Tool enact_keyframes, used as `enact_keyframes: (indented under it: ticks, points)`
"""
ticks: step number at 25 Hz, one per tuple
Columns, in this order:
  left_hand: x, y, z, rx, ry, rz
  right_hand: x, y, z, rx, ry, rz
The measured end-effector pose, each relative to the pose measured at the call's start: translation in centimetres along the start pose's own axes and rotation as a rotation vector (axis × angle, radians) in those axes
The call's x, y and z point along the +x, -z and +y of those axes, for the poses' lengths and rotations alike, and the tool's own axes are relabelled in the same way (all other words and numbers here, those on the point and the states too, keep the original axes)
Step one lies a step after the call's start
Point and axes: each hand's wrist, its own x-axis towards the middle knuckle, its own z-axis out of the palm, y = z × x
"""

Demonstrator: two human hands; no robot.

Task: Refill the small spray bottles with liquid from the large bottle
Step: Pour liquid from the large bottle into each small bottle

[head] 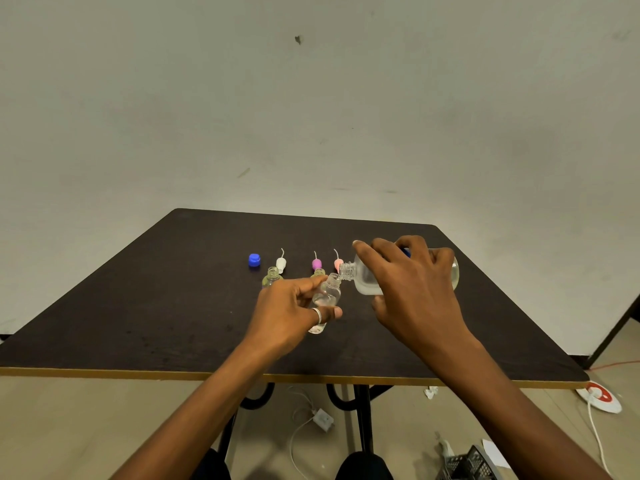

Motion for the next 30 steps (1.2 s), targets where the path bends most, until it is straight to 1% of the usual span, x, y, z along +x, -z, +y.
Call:
enact_keyframes:
  ticks: [30]
  points:
    - [0.18,0.00,-0.19,0.022,0.015,0.000,0.06,-0.04,-0.11,0.003,0.005,0.004]
